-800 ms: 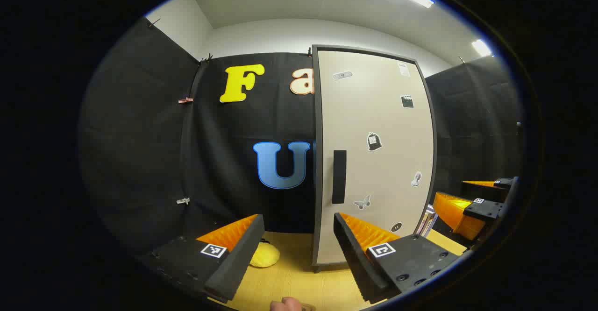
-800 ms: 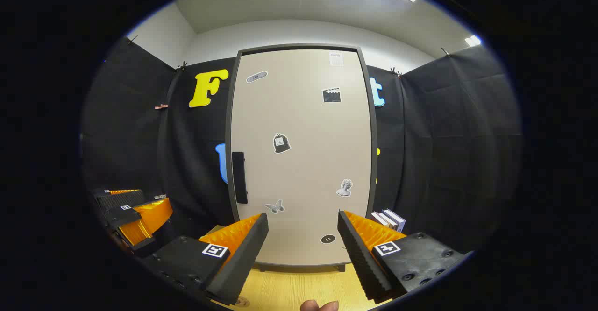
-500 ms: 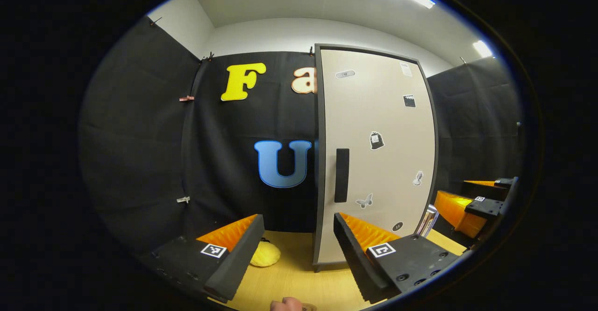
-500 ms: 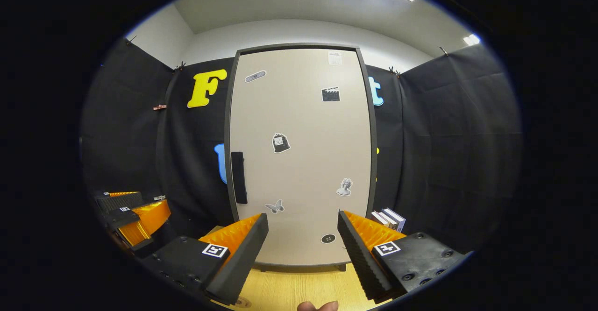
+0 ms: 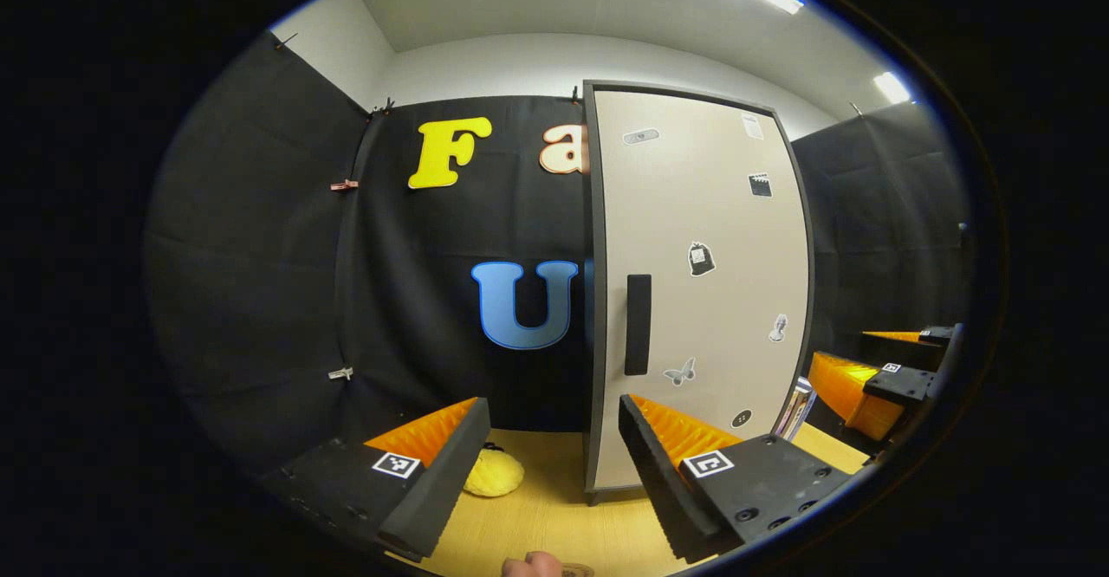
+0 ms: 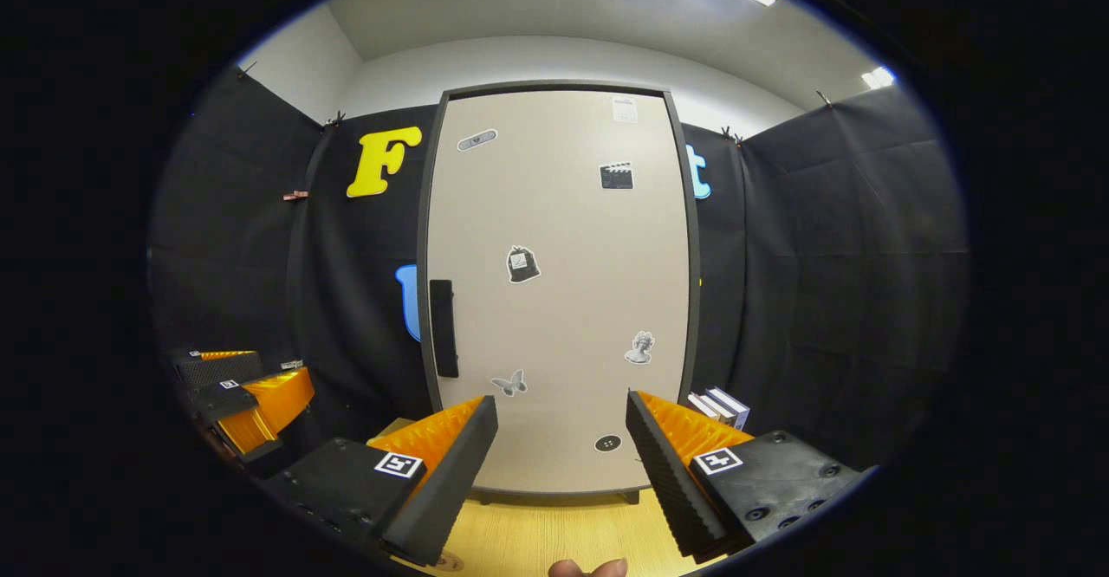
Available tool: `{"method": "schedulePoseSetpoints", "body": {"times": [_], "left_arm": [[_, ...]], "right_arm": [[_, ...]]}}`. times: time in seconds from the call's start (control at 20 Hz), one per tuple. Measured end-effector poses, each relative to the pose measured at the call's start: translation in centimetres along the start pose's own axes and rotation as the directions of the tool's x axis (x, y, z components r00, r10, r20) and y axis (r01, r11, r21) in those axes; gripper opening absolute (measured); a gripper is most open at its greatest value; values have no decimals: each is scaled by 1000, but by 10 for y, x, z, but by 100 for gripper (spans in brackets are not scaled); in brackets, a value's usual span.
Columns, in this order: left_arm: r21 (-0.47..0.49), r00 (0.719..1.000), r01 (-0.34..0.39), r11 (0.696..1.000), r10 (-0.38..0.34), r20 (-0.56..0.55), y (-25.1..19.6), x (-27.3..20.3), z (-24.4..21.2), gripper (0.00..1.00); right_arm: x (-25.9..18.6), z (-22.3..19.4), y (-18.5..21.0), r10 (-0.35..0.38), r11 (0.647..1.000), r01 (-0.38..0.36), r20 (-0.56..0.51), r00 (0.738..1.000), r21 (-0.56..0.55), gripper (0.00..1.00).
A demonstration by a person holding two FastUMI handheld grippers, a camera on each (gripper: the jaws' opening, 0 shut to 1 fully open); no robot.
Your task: Open the cabinet door with the right hand, grasp the bottle in the cabinet with the left hand and place it on the coaster, then close the cabinet door with the right hand.
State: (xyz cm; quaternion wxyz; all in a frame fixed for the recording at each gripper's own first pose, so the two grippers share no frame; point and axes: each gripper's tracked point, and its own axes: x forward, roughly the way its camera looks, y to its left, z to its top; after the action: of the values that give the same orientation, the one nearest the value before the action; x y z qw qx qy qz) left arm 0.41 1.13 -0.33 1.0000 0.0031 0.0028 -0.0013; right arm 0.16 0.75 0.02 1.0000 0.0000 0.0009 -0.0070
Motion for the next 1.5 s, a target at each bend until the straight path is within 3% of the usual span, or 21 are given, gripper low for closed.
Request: {"method": "schedulePoseSetpoints", "body": {"times": [0.7,1.15,1.5], "left_arm": [[-5,1000,-16,1000,16,-1,22,18,-3,95],[-27,998,-50,998,50,-29,50,38,-19,95],[-19,996,-75,997,74,-55,74,42,-37,94]], "right_arm": [[29,3,25,20,1000,-19,-8,1000,22,97],[90,14,89,106,993,-107,18,994,56,97],[145,11,129,119,992,-120,44,992,24,97]]}}
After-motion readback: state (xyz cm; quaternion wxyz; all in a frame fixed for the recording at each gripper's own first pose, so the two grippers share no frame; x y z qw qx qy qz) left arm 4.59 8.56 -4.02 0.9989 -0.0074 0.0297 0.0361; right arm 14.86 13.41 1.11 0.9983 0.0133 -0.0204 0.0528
